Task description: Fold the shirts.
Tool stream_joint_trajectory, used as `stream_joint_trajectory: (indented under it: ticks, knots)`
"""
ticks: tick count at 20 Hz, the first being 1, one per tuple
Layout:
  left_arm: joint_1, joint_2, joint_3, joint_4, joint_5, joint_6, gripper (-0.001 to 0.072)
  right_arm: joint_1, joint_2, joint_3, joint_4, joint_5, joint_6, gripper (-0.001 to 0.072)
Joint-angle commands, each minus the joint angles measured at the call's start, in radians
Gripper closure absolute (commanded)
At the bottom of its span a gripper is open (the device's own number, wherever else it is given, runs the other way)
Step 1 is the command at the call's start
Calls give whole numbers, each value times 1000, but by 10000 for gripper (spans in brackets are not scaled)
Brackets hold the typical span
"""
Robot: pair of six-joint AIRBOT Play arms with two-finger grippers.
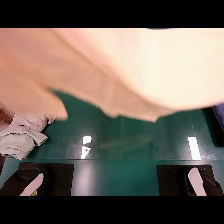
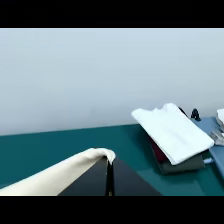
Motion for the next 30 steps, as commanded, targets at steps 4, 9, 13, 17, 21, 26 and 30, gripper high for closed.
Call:
stream_joint_trajectory:
  ticks: [4, 9, 13, 17, 21, 26, 30]
  knots:
    - [0, -14, -282, 96, -61, -74, 678, -23, -241, 95, 86, 305, 91, 700]
    - [0, -198, -708, 91, -179, -101, 678, 223, -436, -203, 29, 369, 92, 699]
    - [0, -373, -934, 79, -64, -49, 678, 437, -604, -360, -150, 158, 92, 699]
    - [0, -527, -936, 82, 94, -38, 677, 497, -764, -341, -162, -10, 93, 698]
    - [1, -579, -912, 100, 285, -55, 652, 483, -881, -209, -162, -16, 93, 696]
    - [121, -582, -782, 141, 156, -65, 87, 427, -904, -48, -153, 84, 93, 203]
    - [295, -579, -822, -32, -111, 64, 87, 393, -844, -23, -158, 235, 64, 205]
